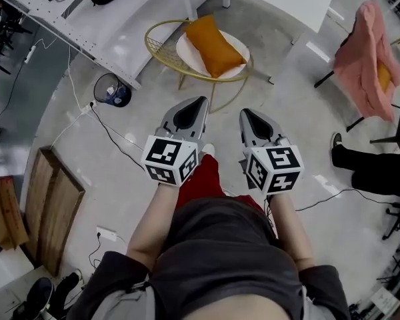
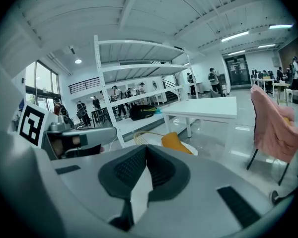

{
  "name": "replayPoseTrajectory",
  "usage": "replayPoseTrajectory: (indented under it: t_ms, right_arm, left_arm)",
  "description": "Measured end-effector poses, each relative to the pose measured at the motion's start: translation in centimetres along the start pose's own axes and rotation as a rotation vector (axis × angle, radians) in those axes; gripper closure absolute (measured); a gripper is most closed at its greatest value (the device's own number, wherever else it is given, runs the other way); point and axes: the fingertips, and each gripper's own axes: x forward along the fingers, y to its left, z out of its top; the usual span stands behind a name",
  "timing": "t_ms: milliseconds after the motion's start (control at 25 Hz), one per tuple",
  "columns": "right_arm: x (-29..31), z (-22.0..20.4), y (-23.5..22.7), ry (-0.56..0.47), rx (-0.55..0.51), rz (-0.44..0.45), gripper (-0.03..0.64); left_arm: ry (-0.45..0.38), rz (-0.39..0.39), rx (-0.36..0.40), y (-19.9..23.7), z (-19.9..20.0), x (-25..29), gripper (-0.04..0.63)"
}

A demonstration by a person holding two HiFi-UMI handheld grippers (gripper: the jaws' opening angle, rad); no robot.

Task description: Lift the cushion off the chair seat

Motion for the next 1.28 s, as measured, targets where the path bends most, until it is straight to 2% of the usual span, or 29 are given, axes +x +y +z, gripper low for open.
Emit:
replayPoseTrajectory:
  t_ms: [440, 760, 1280]
  right_arm:
    - [9.3, 4.4, 0.3, 0.011, -0.002, -0.013, 0.598]
    - [14.2, 5.9, 0.5, 0.034, -0.009, -0.026, 0.598]
    - [16.9, 7.3, -0.9, 0.056, -0.022, -0.042, 0.598]
  left_arm:
    - [0.025, -0.047, -0.003, 7.4, 2.1, 5.1, 0.583]
    - [0.030, -0.066, 0.001, 11.6, 3.1, 7.8, 0.581]
    - [0.020, -0.065, -0.012, 13.9, 4.1, 10.6, 0.581]
